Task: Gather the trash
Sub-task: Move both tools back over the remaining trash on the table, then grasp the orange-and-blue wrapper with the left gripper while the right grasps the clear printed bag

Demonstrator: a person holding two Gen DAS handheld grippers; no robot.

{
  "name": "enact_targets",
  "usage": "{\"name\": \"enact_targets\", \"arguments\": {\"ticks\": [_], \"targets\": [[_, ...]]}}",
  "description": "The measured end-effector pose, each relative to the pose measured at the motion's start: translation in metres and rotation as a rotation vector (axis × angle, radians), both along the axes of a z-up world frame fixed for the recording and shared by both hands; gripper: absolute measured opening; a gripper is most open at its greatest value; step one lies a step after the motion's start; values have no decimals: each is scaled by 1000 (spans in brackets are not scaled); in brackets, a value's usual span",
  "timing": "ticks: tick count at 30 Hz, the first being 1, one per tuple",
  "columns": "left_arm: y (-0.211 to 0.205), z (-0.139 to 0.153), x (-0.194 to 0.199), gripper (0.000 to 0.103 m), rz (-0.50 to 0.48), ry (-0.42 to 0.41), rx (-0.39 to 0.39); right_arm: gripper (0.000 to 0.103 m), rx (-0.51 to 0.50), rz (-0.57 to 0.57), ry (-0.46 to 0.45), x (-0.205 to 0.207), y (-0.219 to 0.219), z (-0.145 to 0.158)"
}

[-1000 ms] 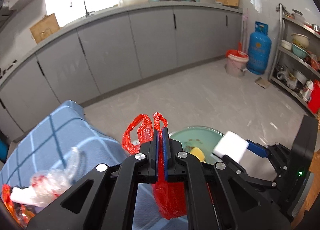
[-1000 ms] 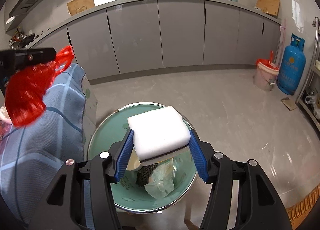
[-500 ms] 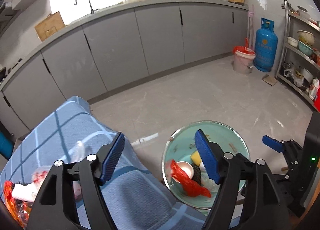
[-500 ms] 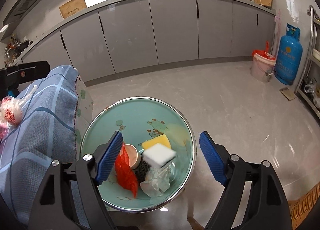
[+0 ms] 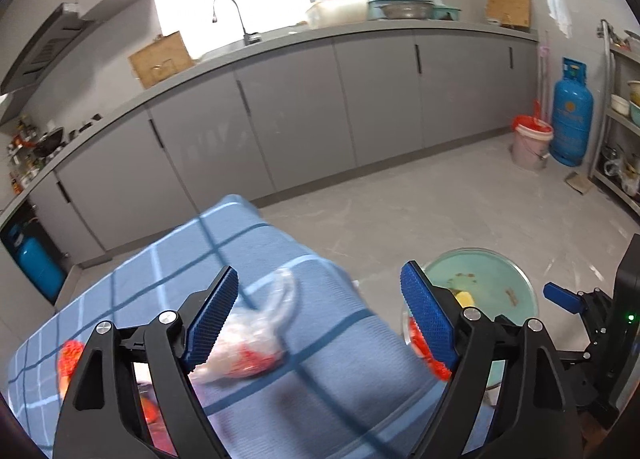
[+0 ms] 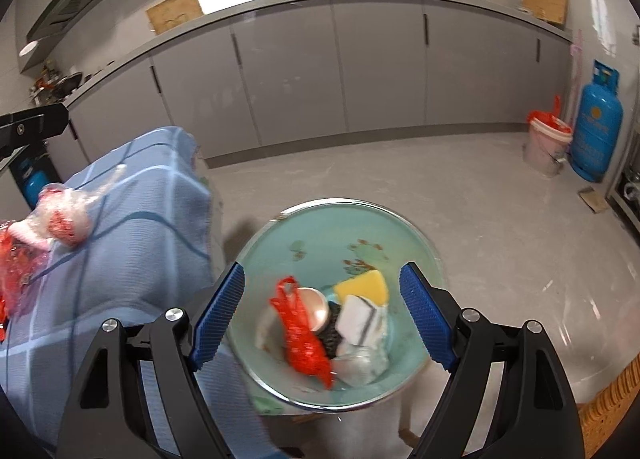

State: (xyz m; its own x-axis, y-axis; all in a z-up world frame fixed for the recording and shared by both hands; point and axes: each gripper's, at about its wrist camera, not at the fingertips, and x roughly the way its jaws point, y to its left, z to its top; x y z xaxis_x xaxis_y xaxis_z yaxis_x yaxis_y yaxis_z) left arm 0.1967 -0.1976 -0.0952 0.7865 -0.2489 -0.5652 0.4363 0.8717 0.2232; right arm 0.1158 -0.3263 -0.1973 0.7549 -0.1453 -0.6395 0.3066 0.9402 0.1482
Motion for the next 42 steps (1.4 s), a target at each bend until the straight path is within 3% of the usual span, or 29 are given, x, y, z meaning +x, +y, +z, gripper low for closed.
{"name": "enact_targets", "arguments": {"ticks": [9, 21, 25, 35, 40, 42], "targets": [[82, 11, -1, 83, 151, -41, 14, 80, -20, 115, -26, 20, 56, 21], [231, 9, 5, 86, 506, -78, 96, 83, -70, 245, -45, 49, 127, 42], [271, 1, 9, 87, 587, -37, 101, 84, -90, 288, -52, 60, 147, 49], [308, -34, 19, 87, 627, 78, 83, 84, -162, 379, -76, 102, 196, 64], [315, -53, 25, 87, 623, 133, 71, 83, -173, 402, -23, 123, 208, 53], [316, -58, 29, 87, 627, 146, 67, 71, -160, 411, 11, 129, 209, 47]]}}
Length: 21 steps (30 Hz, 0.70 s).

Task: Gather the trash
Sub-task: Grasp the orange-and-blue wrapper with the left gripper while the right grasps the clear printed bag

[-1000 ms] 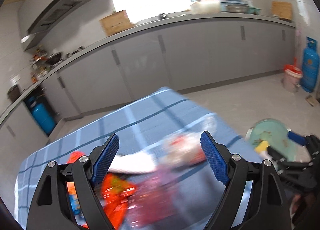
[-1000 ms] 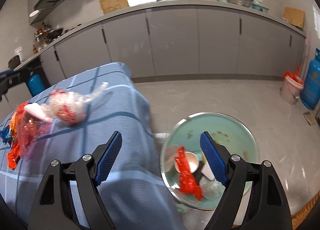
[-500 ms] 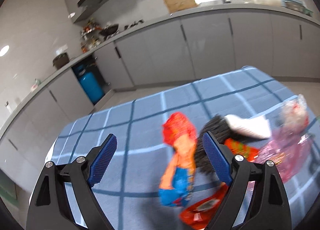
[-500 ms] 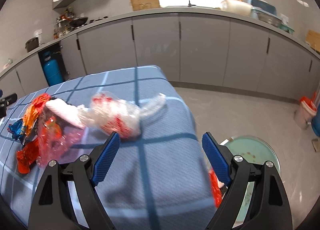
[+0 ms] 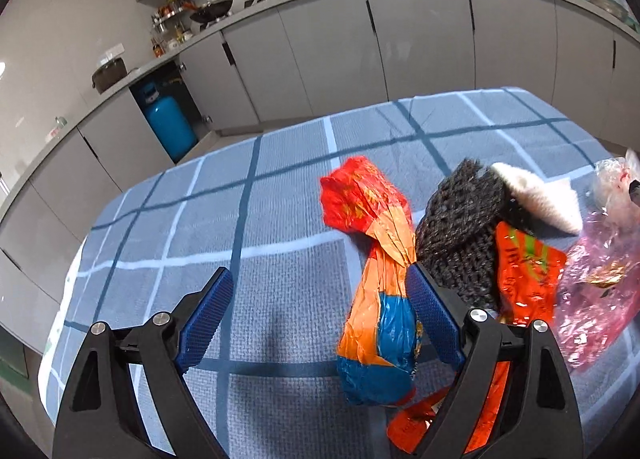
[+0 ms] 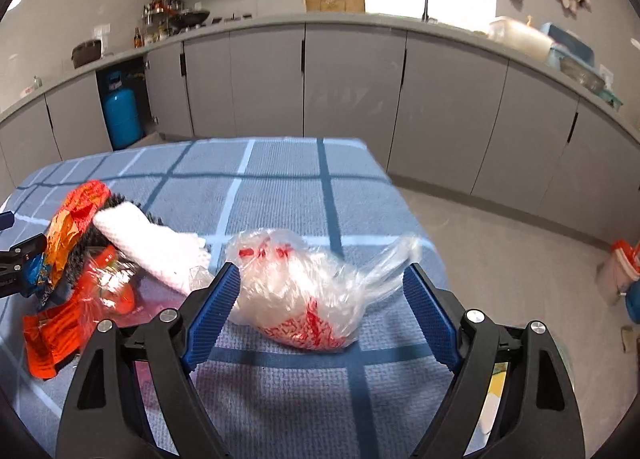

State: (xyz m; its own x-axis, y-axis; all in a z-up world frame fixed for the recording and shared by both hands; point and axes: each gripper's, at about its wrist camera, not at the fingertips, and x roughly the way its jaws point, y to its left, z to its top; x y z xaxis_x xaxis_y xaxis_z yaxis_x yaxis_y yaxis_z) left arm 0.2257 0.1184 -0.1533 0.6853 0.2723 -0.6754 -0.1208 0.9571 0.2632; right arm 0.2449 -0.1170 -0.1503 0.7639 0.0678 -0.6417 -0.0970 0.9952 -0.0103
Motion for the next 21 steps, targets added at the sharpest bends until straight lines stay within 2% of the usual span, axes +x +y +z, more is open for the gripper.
{"name": "enact_targets", "arguments": {"ticks": [7, 9, 11, 12, 14, 15, 21], "targets": [[1, -9, 2, 84, -24, 10, -37, 50, 2, 12, 41, 3, 1, -9], [1, -9, 3, 72, -39, 16, -56, 44, -5, 15, 45, 4, 2, -10], [1, -10, 4, 52, -59, 27, -86, 39, -8, 19, 48, 4, 4, -10], [1, -10, 4, 46, -68, 30, -98, 36, -12, 22, 49, 3, 5, -11], [0, -10, 3, 11, -83, 31, -105, 31, -17, 28, 46, 2, 7, -11], [-1, -10, 4, 5, -87, 35, -103, 28, -14, 30, 43, 1, 8, -10], [5, -6, -1, 2, -67, 23, -75, 22, -5, 35, 10, -6, 10, -2]]}}
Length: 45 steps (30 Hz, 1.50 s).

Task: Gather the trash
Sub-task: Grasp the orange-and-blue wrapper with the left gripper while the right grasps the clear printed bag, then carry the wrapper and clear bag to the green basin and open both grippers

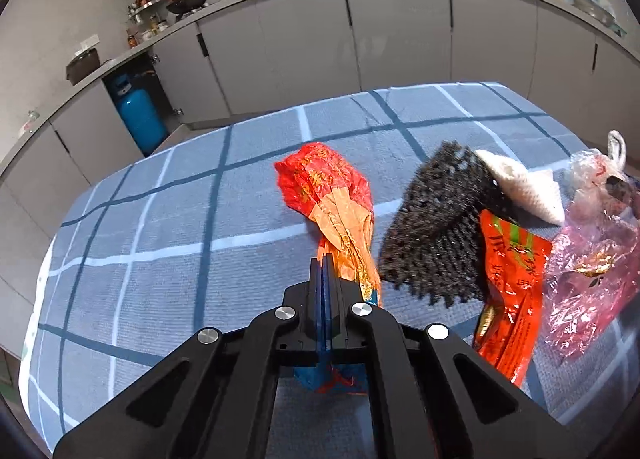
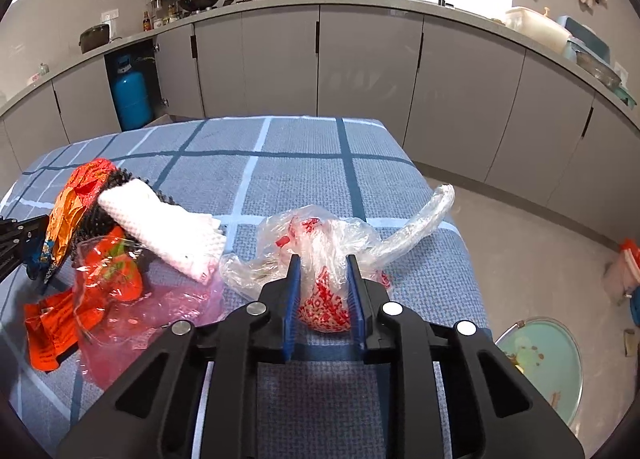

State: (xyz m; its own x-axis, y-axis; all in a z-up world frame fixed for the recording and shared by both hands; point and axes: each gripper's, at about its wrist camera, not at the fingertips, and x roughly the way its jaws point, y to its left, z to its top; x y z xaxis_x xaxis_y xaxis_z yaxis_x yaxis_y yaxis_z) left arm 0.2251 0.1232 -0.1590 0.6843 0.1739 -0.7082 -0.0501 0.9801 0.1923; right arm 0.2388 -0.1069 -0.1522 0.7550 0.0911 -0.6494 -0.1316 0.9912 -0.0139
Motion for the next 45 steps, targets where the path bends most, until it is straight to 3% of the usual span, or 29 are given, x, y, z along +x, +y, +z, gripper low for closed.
{"name": "enact_targets", "arguments": {"ticks": [26, 34, 45], "targets": [[8, 63, -26, 2, 74, -134, 123, 22, 49, -28, -150, -39, -15, 54], [-17, 88, -34, 2, 36, -199, 147, 22, 53, -59, -185, -56, -28, 65], [-93, 111, -34, 2, -127, -265, 137, 22, 69, -135, -192, -78, -67, 65]]}}
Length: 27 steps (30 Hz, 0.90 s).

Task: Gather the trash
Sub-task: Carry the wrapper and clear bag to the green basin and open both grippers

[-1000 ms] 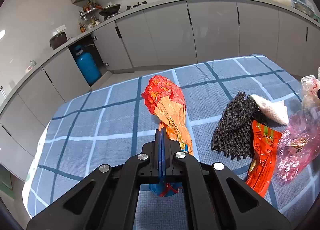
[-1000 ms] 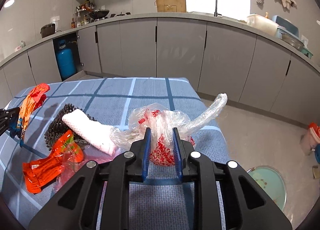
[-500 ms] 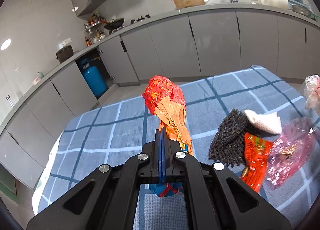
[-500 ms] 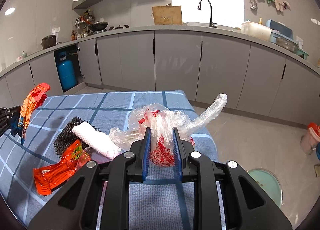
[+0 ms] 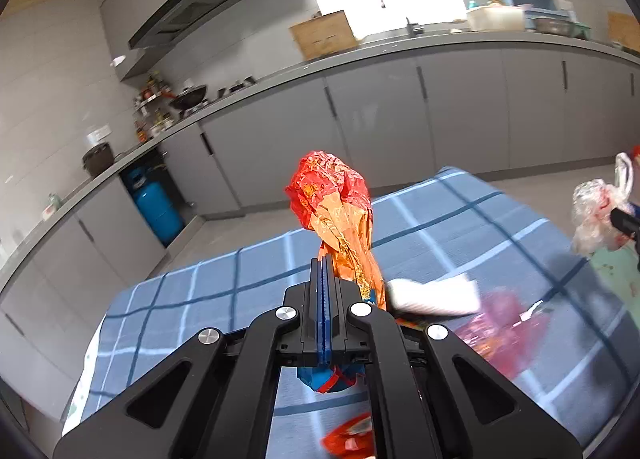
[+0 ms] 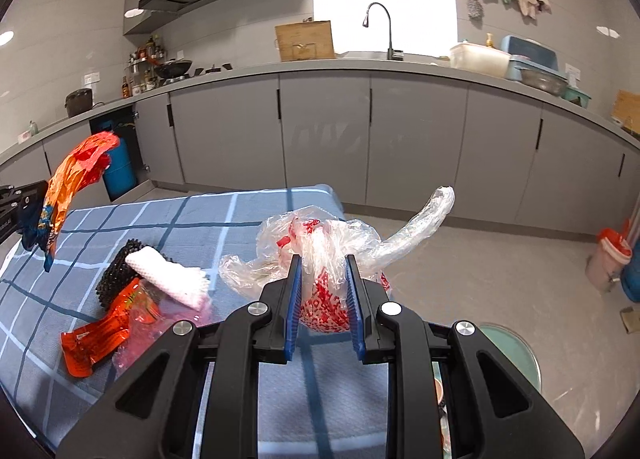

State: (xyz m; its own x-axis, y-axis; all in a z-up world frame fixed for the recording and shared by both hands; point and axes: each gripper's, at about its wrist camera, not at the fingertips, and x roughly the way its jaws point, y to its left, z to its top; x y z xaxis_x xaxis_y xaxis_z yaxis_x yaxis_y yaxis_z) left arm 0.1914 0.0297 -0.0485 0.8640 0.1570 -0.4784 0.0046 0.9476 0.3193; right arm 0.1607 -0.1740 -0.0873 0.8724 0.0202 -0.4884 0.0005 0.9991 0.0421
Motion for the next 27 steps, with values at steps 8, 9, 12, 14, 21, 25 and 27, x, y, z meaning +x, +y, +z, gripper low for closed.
{"name": "enact_targets", "arguments": {"ticks": [8, 9, 12, 14, 21, 25, 27], "targets": [[-63, 12, -2, 2, -126, -39, 8, 22, 0, -66, 2, -15, -36, -3], [-73, 13, -1, 2, -145, -40, 7, 22, -1, -80, 2, -17, -43, -3], [-99, 15, -3, 2, -195, -48, 6, 22, 0, -116, 7, -23, -61, -5], [-115, 14, -3, 2, -225, -48, 5, 22, -2, -144, 14, -28, -74, -8], [-163, 7, -8, 2, -323, -37, -1, 22, 3, -222, 36, -43, -114, -20], [-185, 4, -10, 2, -367, -25, -15, 22, 7, -254, 46, -49, -130, -29], [-197, 1, -12, 2, -392, -24, -20, 22, 11, -268, 52, -51, -137, -33]]}}
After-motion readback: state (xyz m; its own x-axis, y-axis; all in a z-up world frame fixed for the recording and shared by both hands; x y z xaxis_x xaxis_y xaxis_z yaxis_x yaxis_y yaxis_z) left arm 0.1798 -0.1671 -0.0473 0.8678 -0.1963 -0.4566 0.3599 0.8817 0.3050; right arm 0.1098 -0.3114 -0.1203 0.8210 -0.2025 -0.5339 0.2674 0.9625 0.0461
